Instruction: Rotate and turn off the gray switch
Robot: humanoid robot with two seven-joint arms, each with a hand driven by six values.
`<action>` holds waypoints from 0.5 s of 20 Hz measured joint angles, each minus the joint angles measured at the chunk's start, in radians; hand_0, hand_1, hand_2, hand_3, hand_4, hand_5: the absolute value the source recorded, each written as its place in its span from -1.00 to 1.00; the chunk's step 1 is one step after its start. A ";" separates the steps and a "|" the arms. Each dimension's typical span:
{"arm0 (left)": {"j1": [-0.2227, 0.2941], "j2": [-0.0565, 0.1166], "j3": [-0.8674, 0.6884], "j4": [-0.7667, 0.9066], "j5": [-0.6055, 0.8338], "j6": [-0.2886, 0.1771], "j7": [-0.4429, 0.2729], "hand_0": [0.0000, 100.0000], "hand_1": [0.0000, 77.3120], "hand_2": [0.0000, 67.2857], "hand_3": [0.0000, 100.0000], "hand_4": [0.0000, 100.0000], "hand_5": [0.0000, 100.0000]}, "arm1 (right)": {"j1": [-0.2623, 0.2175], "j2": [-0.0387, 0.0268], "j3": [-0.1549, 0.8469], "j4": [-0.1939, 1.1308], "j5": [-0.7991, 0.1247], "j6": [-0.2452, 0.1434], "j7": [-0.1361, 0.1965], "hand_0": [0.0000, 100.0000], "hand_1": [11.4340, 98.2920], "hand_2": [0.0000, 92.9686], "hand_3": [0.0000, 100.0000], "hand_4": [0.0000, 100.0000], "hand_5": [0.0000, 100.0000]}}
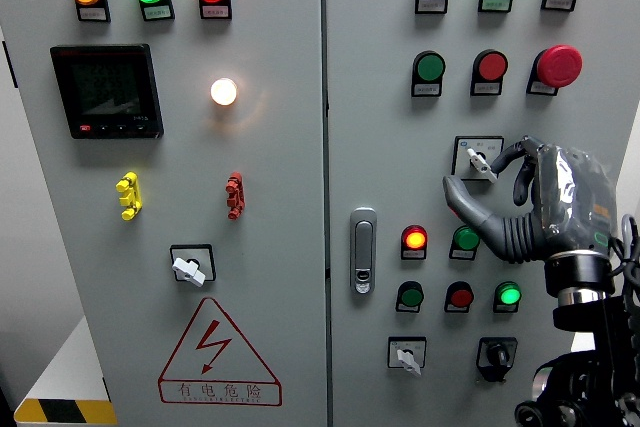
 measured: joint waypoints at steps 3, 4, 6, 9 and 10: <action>0.000 0.000 0.000 0.000 0.000 0.001 0.000 -1.00 -1.00 -0.69 -0.57 -0.74 -0.74 | 0.000 -0.0002 0.001 -0.004 -0.012 0.000 0.001 -1.00 -0.41 0.35 0.99 1.00 0.96; 0.000 0.000 0.000 0.000 0.001 0.001 0.000 -1.00 -1.00 -0.69 -0.57 -0.74 -0.74 | 0.000 -0.0006 0.001 -0.004 -0.012 0.000 0.001 -1.00 -0.41 0.35 0.99 1.00 0.96; 0.000 0.001 0.000 0.000 0.001 0.001 0.000 -1.00 -1.00 -0.69 -0.57 -0.74 -0.74 | 0.000 -0.0018 0.002 -0.004 -0.016 0.000 0.001 -1.00 -0.41 0.35 0.99 1.00 0.96; -0.001 0.001 0.000 0.000 0.001 0.000 0.000 -1.00 -1.00 -0.69 -0.57 -0.74 -0.74 | 0.000 -0.0023 0.003 -0.004 -0.023 0.001 0.002 -1.00 -0.40 0.36 1.00 1.00 0.96; -0.001 0.001 0.000 0.000 0.001 0.000 0.000 -1.00 -1.00 -0.69 -0.57 -0.74 -0.74 | -0.001 -0.0024 0.003 -0.004 -0.024 0.001 0.002 -1.00 -0.40 0.36 1.00 1.00 0.97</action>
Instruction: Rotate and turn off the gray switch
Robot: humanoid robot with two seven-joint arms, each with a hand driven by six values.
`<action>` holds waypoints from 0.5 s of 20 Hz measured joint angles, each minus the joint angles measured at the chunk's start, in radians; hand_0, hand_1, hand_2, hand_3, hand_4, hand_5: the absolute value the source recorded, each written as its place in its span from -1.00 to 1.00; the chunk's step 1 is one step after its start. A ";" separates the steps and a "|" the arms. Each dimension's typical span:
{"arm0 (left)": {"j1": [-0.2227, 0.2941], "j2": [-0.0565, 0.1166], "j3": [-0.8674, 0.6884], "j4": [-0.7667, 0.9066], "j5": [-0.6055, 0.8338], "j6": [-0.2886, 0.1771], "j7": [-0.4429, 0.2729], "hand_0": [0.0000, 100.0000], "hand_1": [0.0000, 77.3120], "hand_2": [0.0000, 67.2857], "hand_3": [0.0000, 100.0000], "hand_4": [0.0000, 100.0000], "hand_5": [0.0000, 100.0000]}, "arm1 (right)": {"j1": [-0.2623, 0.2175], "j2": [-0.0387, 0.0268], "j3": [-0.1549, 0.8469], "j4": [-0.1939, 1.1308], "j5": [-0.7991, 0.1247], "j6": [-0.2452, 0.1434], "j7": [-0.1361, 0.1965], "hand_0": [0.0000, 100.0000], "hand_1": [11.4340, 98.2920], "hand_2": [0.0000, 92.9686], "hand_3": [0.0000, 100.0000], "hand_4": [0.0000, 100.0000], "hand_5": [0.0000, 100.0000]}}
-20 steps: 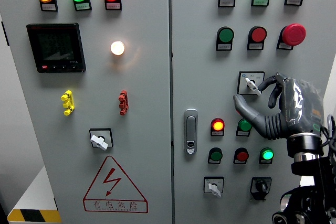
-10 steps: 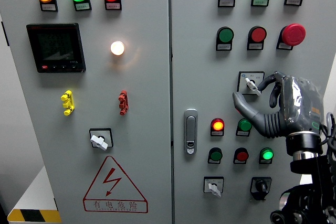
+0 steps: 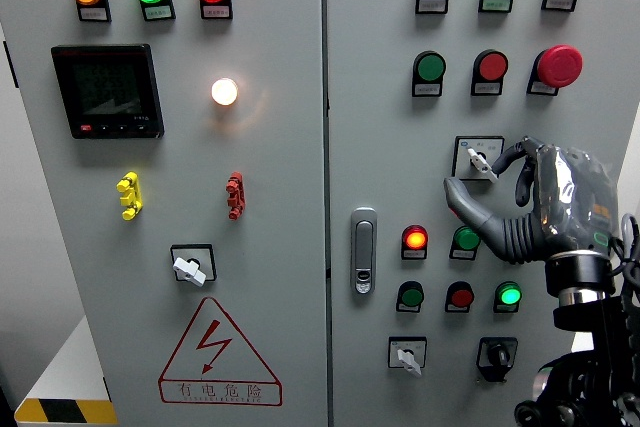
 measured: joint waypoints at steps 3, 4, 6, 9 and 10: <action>0.000 0.000 0.000 0.000 0.000 0.000 0.000 -1.00 -1.00 -0.69 -0.57 -0.74 -0.74 | -0.001 -0.0025 0.000 0.000 -0.009 0.002 0.001 -1.00 -0.40 0.37 1.00 1.00 0.98; 0.000 0.000 0.000 0.000 -0.001 0.000 0.000 -1.00 -1.00 -0.69 -0.57 -0.74 -0.74 | -0.001 -0.0028 0.000 -0.001 -0.012 0.003 0.001 -1.00 -0.40 0.37 1.00 1.00 0.98; 0.000 0.000 0.000 0.000 -0.001 0.001 0.000 -1.00 -1.00 -0.69 -0.57 -0.74 -0.74 | -0.002 -0.0031 0.000 -0.004 -0.014 0.003 0.001 -1.00 -0.40 0.37 1.00 1.00 0.98; 0.000 0.001 0.000 0.000 -0.001 0.001 0.000 -1.00 -1.00 -0.69 -0.57 -0.74 -0.74 | -0.002 -0.0053 0.002 -0.015 -0.016 0.004 0.001 -1.00 -0.41 0.38 1.00 1.00 0.99; 0.000 0.001 0.000 0.000 -0.001 0.001 0.000 -1.00 -1.00 -0.69 -0.57 -0.74 -0.74 | -0.002 -0.0057 0.003 -0.018 -0.016 0.004 0.001 -1.00 -0.41 0.38 1.00 1.00 0.99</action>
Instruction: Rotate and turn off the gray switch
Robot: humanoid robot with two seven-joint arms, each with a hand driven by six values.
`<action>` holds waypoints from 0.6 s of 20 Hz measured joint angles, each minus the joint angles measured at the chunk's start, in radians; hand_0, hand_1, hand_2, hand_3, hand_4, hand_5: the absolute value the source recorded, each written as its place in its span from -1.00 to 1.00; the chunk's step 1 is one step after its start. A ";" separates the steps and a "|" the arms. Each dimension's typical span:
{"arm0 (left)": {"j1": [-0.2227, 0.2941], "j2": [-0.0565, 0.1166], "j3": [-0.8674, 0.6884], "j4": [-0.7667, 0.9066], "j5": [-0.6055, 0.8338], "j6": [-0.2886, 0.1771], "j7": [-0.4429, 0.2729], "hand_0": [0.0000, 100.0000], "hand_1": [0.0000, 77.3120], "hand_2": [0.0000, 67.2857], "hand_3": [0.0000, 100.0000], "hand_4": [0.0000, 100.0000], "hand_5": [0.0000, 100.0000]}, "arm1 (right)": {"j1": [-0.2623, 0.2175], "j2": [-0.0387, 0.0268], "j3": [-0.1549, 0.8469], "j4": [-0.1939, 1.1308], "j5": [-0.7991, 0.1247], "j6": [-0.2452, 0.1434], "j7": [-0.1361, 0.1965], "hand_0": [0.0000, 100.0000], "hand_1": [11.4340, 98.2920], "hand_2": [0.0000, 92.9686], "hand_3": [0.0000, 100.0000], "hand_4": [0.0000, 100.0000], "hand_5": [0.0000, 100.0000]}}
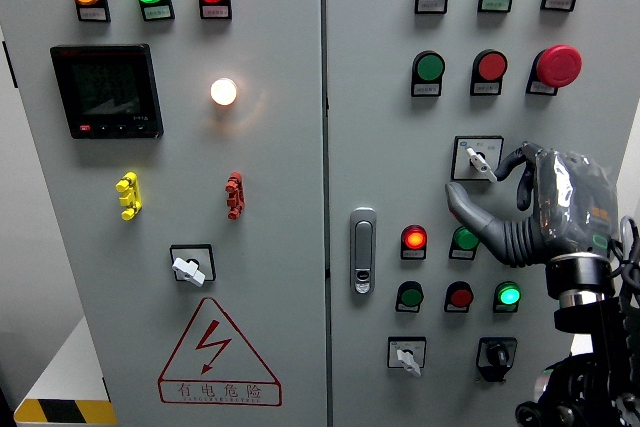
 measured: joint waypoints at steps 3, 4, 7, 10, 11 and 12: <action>0.000 0.000 0.000 0.000 0.000 0.000 0.000 -1.00 -1.00 -0.69 -0.58 -0.74 -0.74 | 0.004 -0.0003 0.001 -0.005 0.000 0.000 0.000 -1.00 -0.42 0.40 1.00 1.00 1.00; 0.000 0.000 0.000 0.000 0.000 0.000 0.000 -1.00 -1.00 -0.69 -0.58 -0.74 -0.74 | 0.006 -0.0004 0.001 -0.005 0.000 -0.001 0.000 -1.00 -0.43 0.40 1.00 1.00 1.00; 0.000 0.000 0.000 0.000 0.000 -0.001 0.000 -1.00 -1.00 -0.69 -0.57 -0.74 -0.74 | 0.010 -0.0013 0.001 -0.005 0.000 -0.002 0.000 -1.00 -0.45 0.41 1.00 1.00 1.00; 0.000 0.000 0.000 0.000 0.001 -0.001 0.000 -1.00 -1.00 -0.69 -0.57 -0.74 -0.74 | 0.015 -0.0019 0.001 -0.005 0.000 -0.002 0.000 -1.00 -0.48 0.41 1.00 1.00 1.00; 0.000 0.000 0.000 0.000 0.001 -0.001 0.000 -1.00 -1.00 -0.69 -0.57 -0.74 -0.74 | 0.016 -0.0019 0.001 -0.006 0.000 -0.002 0.000 -1.00 -0.49 0.41 1.00 1.00 1.00; 0.000 0.000 0.000 0.000 0.001 -0.001 0.000 -1.00 -1.00 -0.69 -0.57 -0.74 -0.74 | 0.016 -0.0019 0.001 -0.007 0.000 -0.002 0.000 -1.00 -0.50 0.42 1.00 1.00 1.00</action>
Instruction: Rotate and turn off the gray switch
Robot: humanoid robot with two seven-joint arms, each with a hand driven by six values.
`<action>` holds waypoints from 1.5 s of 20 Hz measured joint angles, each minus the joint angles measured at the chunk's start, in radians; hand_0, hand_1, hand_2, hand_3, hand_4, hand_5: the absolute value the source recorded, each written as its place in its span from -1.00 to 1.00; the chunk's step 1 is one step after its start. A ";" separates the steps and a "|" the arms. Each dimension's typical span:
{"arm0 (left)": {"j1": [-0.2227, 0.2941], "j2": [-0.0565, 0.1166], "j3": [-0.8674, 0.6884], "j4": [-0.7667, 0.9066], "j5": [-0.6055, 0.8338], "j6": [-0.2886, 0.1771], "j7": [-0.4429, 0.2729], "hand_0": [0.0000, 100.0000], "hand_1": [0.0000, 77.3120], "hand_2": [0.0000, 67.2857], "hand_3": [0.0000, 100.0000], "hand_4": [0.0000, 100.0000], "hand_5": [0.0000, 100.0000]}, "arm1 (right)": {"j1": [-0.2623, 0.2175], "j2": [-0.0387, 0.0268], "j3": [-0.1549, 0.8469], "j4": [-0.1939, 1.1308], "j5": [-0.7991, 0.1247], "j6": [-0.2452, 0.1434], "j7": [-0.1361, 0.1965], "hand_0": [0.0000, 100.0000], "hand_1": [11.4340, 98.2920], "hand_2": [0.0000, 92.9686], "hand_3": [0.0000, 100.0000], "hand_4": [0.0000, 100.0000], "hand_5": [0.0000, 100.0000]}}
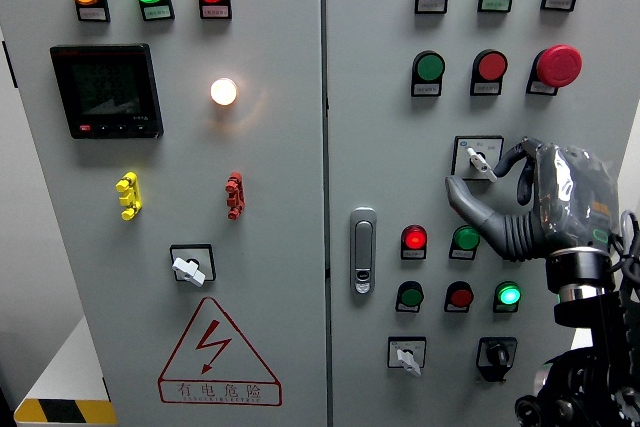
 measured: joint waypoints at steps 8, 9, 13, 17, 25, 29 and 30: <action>0.000 -0.001 0.000 0.000 -0.001 0.001 0.000 -1.00 -1.00 -0.69 -0.58 -0.74 -0.74 | 0.014 0.0015 0.000 -0.011 0.001 0.001 0.000 -1.00 -0.52 0.44 1.00 0.99 1.00; 0.000 -0.001 0.000 0.000 -0.001 0.001 0.000 -1.00 -1.00 -0.69 -0.58 -0.74 -0.74 | 0.015 0.0015 0.000 -0.013 0.001 0.001 0.000 -1.00 -0.53 0.45 1.00 0.99 1.00; 0.000 -0.001 0.000 0.000 0.000 0.001 0.000 -1.00 -1.00 -0.69 -0.57 -0.74 -0.74 | 0.015 0.0014 0.000 -0.014 0.001 0.001 0.000 -0.92 -0.49 0.48 1.00 0.99 1.00; 0.000 -0.001 0.000 0.000 0.000 0.001 0.000 -1.00 -1.00 -0.69 -0.57 -0.74 -0.74 | 0.015 0.0001 0.000 -0.014 0.000 0.000 0.000 -0.67 -0.52 0.48 1.00 0.98 1.00; 0.000 -0.001 0.000 0.000 -0.001 0.001 0.000 -1.00 -1.00 -0.69 -0.58 -0.74 -0.74 | 0.019 0.0010 0.000 -0.014 0.000 0.002 0.000 -0.29 -0.47 0.49 1.00 0.98 1.00; 0.000 -0.001 0.000 0.000 -0.001 0.001 0.000 -1.00 -1.00 -0.69 -0.58 -0.74 -0.74 | 0.021 0.0008 0.000 -0.014 0.000 0.002 -0.002 -0.12 -0.40 0.50 1.00 0.97 1.00; 0.000 -0.001 0.000 0.000 -0.001 0.001 0.000 -1.00 -1.00 -0.69 -0.58 -0.74 -0.74 | 0.023 0.0005 0.000 -0.014 0.000 0.002 -0.002 -0.11 -0.38 0.50 1.00 0.97 1.00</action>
